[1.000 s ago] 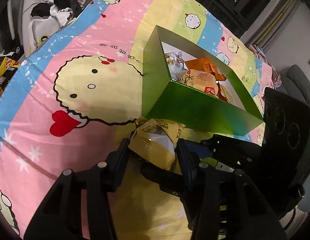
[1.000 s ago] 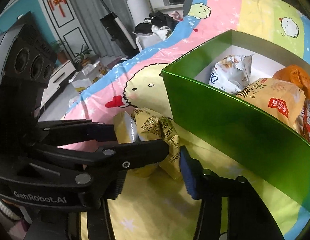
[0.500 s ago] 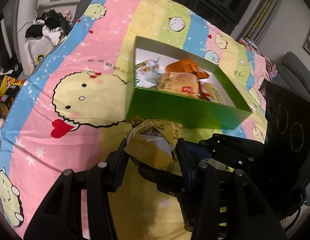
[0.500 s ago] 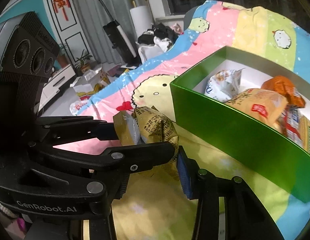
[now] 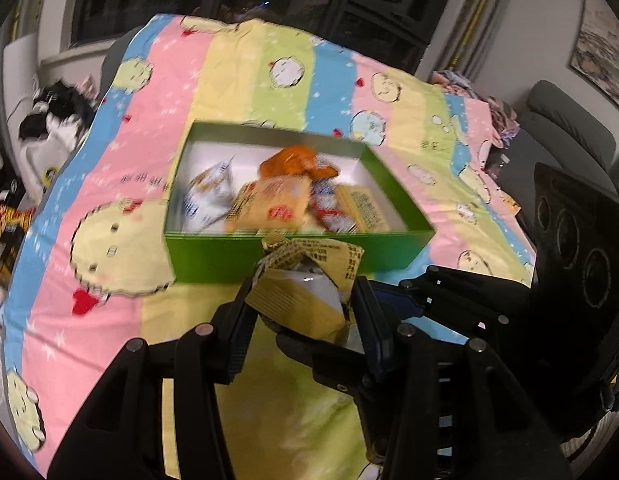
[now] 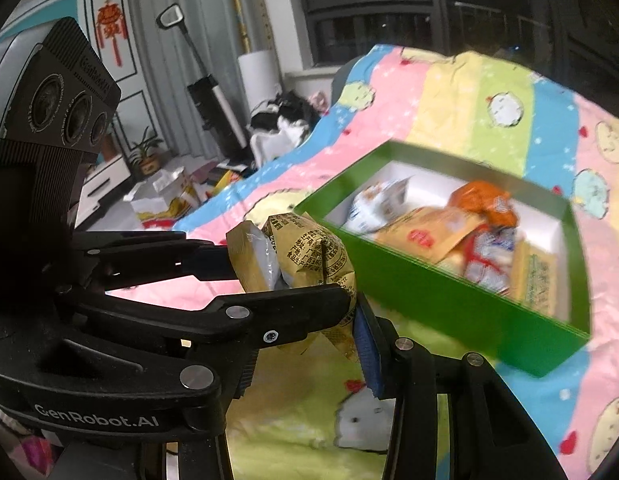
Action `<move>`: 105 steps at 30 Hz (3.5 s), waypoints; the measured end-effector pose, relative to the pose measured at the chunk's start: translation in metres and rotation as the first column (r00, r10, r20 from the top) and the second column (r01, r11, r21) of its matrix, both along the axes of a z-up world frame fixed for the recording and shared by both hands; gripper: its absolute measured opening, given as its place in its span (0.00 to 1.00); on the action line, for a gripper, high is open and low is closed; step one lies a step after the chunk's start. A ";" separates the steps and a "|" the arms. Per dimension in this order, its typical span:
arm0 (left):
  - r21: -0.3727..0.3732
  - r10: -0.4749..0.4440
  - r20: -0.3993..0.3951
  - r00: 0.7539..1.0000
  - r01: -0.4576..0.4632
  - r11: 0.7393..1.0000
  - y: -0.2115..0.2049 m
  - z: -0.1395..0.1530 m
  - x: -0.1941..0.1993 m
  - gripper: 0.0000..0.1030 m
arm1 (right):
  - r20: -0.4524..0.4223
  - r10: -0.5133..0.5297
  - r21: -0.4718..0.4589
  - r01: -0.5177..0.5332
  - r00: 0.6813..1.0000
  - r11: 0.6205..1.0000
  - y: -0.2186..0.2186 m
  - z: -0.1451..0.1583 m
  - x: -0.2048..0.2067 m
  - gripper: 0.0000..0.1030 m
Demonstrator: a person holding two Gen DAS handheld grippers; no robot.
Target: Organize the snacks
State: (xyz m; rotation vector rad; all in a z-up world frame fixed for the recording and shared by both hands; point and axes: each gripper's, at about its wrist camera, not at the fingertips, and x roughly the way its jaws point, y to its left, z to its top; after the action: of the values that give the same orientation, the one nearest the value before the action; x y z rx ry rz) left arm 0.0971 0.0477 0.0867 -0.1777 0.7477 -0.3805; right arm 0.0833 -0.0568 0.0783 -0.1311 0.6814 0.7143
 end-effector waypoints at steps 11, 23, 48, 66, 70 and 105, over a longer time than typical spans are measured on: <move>0.022 -0.070 0.065 0.995 0.068 0.997 -0.028 0.029 0.051 0.44 | 0.074 -0.089 0.030 0.087 0.993 0.996 -0.030 0.031 0.042 0.43; 0.022 -0.084 0.043 0.996 0.083 0.996 -0.042 0.026 0.097 0.44 | 0.070 -0.115 0.018 0.115 0.991 0.993 -0.043 0.030 0.086 0.43; 0.028 -0.051 -0.138 0.989 0.056 0.998 -0.057 -0.028 0.151 0.53 | -0.150 -0.151 -0.071 0.142 0.977 0.987 -0.056 -0.023 0.143 0.44; 0.250 0.111 -0.018 0.994 -0.103 0.963 -0.049 -0.004 0.131 0.99 | -0.111 -0.270 -0.109 0.259 0.956 0.960 -0.073 -0.009 0.124 0.72; 0.271 0.149 0.005 0.989 -0.145 0.952 -0.040 0.005 0.119 0.99 | -0.107 -0.305 -0.105 0.294 0.946 0.950 -0.080 0.000 0.115 0.77; 0.311 0.381 -0.049 0.923 -0.349 0.884 -0.003 0.080 0.052 1.00 | 0.080 -0.350 -0.127 0.357 0.934 0.925 -0.067 0.099 0.038 0.92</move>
State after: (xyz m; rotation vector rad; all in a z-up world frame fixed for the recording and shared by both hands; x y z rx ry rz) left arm 0.1494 0.0450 0.1666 -0.0521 0.8505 0.1064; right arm 0.1217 -0.1233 0.1771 -0.1508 0.6784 0.3139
